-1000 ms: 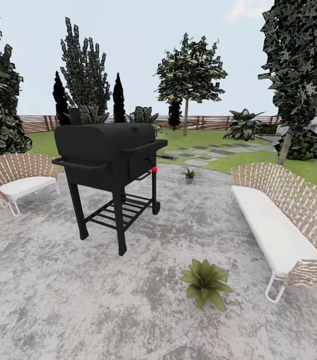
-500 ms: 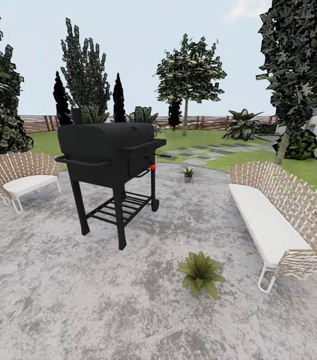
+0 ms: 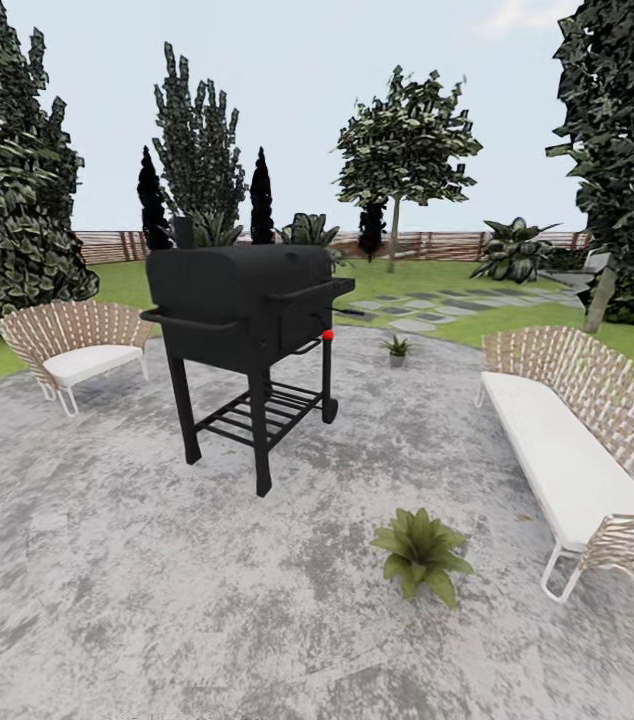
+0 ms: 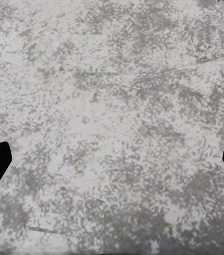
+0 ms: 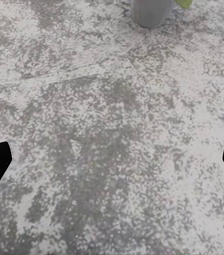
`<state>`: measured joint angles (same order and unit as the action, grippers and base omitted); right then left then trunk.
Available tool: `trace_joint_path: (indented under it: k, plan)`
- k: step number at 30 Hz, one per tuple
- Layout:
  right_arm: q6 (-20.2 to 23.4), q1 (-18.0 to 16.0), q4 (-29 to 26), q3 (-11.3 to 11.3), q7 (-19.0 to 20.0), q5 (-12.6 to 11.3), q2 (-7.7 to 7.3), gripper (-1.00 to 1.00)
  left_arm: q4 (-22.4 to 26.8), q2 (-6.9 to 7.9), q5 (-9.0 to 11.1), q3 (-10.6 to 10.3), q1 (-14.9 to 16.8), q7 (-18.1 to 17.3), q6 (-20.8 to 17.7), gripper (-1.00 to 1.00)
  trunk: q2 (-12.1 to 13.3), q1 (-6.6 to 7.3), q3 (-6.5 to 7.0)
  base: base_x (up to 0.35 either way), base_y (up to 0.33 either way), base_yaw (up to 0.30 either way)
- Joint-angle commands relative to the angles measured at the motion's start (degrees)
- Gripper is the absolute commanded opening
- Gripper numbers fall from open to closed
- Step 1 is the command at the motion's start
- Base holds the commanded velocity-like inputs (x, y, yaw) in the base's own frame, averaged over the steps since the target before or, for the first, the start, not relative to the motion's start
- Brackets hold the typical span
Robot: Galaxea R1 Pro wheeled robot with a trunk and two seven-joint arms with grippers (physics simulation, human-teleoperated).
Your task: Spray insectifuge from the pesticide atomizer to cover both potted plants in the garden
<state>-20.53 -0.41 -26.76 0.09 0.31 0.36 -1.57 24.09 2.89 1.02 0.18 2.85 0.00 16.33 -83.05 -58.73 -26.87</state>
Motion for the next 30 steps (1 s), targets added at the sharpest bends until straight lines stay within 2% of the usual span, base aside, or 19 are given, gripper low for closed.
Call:
trace_joint_path:
  k: [1,11,19,24,30]
  plan:
    - [-0.15,-0.02,0.03,0.0,0.03,0.06,-0.01,1.0,-0.06,-0.07,0.1,0.48,0.05,0.06,0.23,1.0,-0.03,0.0,-0.06,0.0,0.0,0.275]
    - [-0.18,-0.02,0.05,0.04,0.0,0.08,-0.01,1.0,-0.09,-0.08,0.13,1.13,-0.09,-0.34,0.57,1.0,-0.03,0.0,-0.06,0.0,0.04,0.277]
    - [-0.19,-0.02,0.13,0.09,0.02,0.08,-0.01,1.0,-0.1,0.08,0.25,1.3,-0.12,-0.51,1.04,1.0,-0.03,0.0,-0.06,0.0,0.272,0.278]
    - [-0.2,-0.02,0.21,0.09,0.02,0.08,-0.01,1.0,-0.04,0.03,2.38,2.0,-0.12,-0.62,1.04,1.0,-0.03,0.0,-0.06,0.0,0.305,0.278]
    - [-0.2,-0.01,0.21,0.05,-0.03,0.08,-0.01,1.0,0.56,-0.1,2.95,1.95,0.24,-0.62,1.02,1.0,-0.03,0.0,-0.11,0.051,0.309,0.277]
